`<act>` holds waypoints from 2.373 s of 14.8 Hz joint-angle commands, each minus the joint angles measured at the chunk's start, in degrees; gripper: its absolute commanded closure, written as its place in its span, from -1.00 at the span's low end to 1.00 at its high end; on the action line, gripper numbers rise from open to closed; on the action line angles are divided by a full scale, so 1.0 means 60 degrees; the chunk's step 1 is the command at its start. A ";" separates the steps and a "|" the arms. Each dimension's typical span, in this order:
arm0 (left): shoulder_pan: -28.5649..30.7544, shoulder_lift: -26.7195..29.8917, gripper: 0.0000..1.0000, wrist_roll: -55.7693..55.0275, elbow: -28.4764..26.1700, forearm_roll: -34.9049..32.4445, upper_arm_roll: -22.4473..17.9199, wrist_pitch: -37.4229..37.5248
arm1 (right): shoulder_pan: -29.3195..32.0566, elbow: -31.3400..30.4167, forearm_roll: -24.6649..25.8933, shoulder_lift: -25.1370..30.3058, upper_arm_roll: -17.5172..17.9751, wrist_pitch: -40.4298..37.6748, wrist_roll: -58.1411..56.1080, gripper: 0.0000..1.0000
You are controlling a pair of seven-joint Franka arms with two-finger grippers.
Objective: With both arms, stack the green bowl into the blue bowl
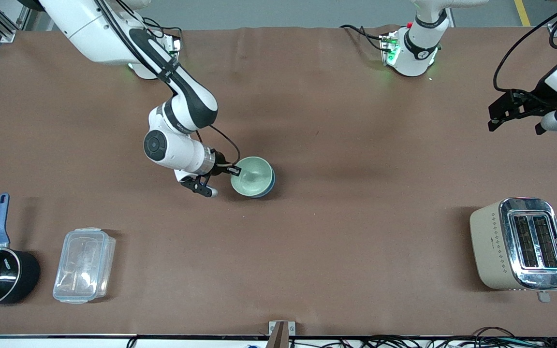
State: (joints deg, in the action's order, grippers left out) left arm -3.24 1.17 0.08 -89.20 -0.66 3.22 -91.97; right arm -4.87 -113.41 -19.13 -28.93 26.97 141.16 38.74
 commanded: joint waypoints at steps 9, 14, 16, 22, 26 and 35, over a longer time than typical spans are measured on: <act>0.0042 0.0039 -1.00 0.0060 0.0028 -0.0052 0.0049 0.0094 | 0.0006 0.0035 0.0244 -0.0042 0.0075 -0.0104 0.0076 0.40; 0.0100 0.0009 -1.00 0.0031 0.0116 -0.0052 -0.0010 0.0094 | 0.0387 0.0370 0.0462 0.1213 -0.0114 -0.1505 0.0018 -0.67; 0.0100 0.0009 -1.00 0.0045 0.0116 -0.0037 -0.0010 0.0094 | 0.0534 0.0984 0.0857 0.1800 -0.0683 -0.2720 -0.0070 -0.89; 0.0100 0.0009 -1.00 0.0075 0.0116 -0.0052 -0.0024 0.0094 | 0.0563 0.2189 0.2132 0.3718 -0.2807 -0.5492 -0.2072 -1.00; 0.0100 0.0024 -1.00 0.0104 0.0116 -0.0052 -0.0024 0.0109 | 0.0636 0.2203 0.2424 0.4921 -0.4214 -0.6563 -0.4445 -1.00; 0.0012 0.0083 -1.00 0.0163 0.0116 -0.0052 0.0063 0.0446 | 0.1295 0.4236 0.2997 0.5319 -0.5491 -0.7941 -0.7451 -1.00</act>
State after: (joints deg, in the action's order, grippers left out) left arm -3.21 1.17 0.14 -89.01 -0.66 3.47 -90.50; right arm 1.89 -91.44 -2.45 3.24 -6.60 94.74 -3.78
